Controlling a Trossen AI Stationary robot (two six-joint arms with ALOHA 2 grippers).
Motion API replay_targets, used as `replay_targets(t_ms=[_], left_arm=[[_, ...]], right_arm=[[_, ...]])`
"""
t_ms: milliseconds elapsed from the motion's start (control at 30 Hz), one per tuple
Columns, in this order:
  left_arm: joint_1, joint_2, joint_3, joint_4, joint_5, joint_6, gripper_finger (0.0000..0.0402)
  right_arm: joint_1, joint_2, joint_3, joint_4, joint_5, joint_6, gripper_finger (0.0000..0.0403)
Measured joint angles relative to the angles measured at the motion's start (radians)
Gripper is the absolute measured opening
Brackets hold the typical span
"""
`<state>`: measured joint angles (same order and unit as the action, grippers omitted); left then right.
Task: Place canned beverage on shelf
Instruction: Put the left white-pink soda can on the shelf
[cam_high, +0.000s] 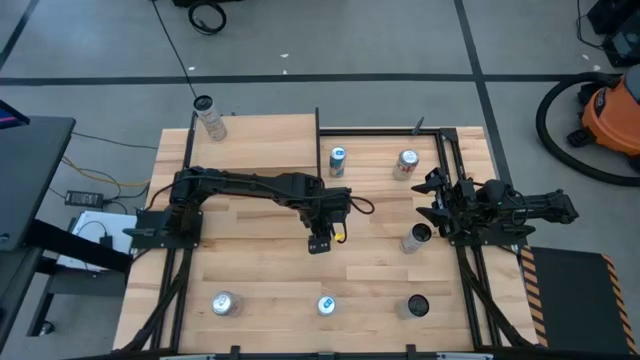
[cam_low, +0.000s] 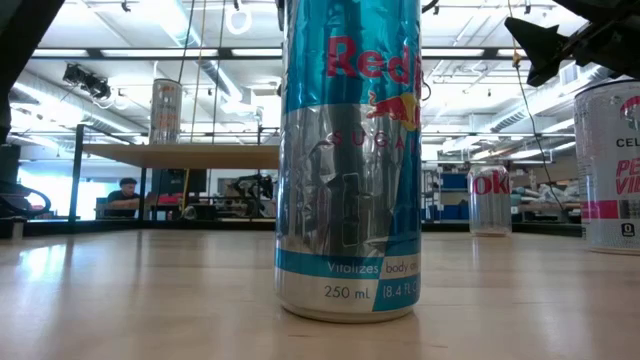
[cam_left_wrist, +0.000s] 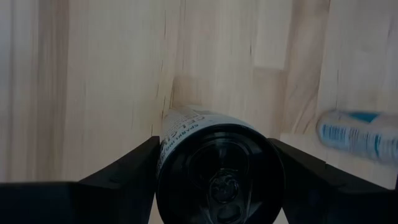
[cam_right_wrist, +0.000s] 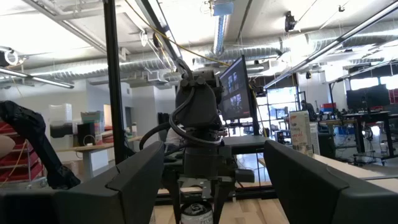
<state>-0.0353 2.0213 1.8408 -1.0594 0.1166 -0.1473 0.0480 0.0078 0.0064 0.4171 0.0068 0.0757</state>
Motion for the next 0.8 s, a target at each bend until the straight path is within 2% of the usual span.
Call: replay_targets(t_ms=[433, 633, 800], left_arm=[[0.051, -0.014, 0.136, -0.265, -0.008, 0.080, 0.0268], [0.083, -0.015, 0.238, -0.358, -0.017, 0.156, 0.0268], [0.123, -0.015, 0.364, -0.497, -0.018, 0.208, 0.0268]], right_arm=[[0.000, 0.000, 0.000, 0.000, 0.000, 0.000, 0.0285], [0.000, 0.000, 0.000, 0.000, 0.000, 0.000, 0.0285], [0.000, 0.000, 0.000, 0.000, 0.000, 0.000, 0.0285]])
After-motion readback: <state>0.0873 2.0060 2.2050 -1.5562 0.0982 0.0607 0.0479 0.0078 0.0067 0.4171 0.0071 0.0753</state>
